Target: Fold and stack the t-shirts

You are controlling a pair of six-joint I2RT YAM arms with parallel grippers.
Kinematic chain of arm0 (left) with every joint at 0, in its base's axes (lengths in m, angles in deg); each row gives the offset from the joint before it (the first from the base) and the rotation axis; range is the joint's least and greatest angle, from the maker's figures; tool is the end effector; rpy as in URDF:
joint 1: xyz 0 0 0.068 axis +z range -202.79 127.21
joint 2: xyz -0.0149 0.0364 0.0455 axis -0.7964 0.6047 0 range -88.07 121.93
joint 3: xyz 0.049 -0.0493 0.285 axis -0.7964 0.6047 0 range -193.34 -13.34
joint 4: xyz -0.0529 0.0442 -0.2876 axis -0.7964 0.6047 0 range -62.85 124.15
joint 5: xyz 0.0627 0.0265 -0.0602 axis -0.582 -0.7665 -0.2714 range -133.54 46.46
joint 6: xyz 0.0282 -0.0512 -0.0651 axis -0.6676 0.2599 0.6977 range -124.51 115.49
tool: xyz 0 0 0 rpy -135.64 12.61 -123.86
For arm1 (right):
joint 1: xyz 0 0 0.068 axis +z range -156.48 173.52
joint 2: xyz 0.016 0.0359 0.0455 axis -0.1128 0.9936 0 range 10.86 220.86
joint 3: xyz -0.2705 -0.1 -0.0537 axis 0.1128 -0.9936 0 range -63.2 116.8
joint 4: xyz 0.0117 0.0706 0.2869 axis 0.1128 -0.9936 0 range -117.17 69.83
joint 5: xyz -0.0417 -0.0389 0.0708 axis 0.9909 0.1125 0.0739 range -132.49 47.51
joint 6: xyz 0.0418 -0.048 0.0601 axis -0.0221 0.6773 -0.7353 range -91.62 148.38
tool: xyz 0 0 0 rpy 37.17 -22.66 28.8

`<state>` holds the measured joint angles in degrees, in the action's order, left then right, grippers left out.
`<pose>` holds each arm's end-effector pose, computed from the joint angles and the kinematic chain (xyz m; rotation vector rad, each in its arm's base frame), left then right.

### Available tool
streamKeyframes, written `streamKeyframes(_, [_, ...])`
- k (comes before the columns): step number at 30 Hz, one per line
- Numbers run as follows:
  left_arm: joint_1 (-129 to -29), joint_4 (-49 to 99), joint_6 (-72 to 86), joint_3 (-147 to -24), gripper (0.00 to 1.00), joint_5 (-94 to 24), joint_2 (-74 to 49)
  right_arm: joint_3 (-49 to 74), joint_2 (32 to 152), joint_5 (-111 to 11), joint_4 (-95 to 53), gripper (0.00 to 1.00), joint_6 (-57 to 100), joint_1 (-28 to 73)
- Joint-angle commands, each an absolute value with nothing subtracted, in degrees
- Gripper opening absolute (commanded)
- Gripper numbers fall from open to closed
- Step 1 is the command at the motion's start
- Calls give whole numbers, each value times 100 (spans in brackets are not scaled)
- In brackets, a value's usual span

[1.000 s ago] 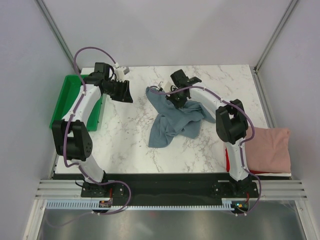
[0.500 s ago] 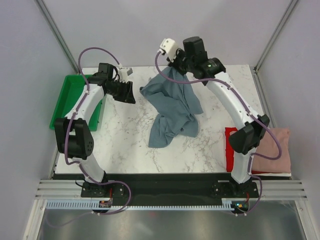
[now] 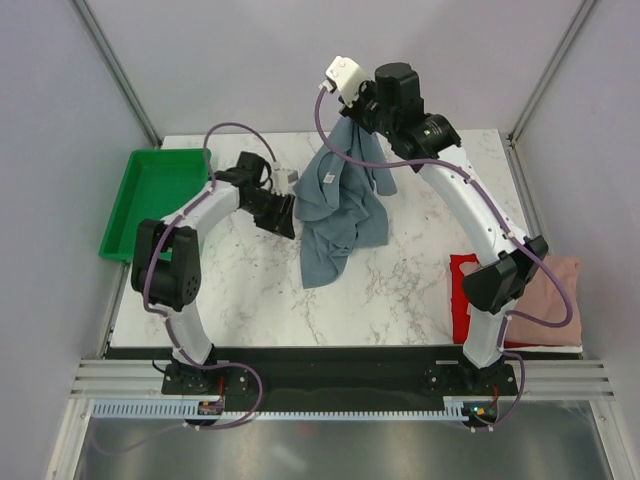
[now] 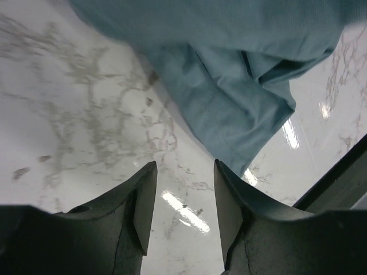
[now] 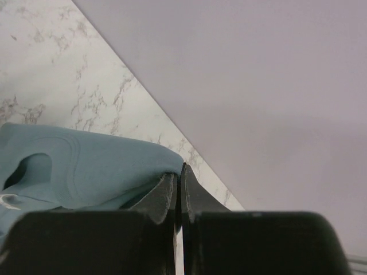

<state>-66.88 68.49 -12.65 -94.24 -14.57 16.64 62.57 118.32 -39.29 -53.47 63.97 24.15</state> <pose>0.4113 -0.1420 0.2020 0.6587 2.5709 -0.7139 0.4325 0.2510 0.4916 -0.9682 1.5568 -0.1120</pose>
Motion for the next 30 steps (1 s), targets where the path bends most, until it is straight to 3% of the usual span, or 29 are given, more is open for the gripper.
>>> streamKeyframes(1, [-7142, 6626, -1049, -9086, 52, -1427, 1897, 6082, 11765, -3511, -5050, 0, 6301, 2367])
streamKeyframes(11, [-7792, 6521, -917, -8813, 51, -1550, 2477, 5967, 11800, -3476, -5058, 0, 6239, 2244])
streamKeyframes(14, [-7801, 6564, -891, -8962, 45, -1611, 2645, 5932, 11809, -3485, -5050, 0, 6222, 2226])
streamKeyframes(17, [-7801, 6626, -891, -9068, 29, -1664, 2760, 5888, 11809, -3485, -5058, 0, 6213, 2182])
streamKeyframes(18, [-7793, 6652, -891, -9103, 16, -1673, 2734, 5879, 11843, -3485, -5058, 0, 6169, 2156])
streamKeyframes(19, [-7784, 6748, -899, -9225, 9, -1664, 2707, 5888, 11852, -3485, -5050, 0, 6134, 2104])
streamKeyframes(21, [-7679, 6802, -1004, -9419, 2, -1717, 2454, 5931, 11957, -3511, -5006, 0, 6029, 1989])
streamKeyframes(30, [-6361, 7364, -1655, -12669, 2, -1779, 2154, 7944, 13382, -3529, -4655, 0, 5633, 1128])
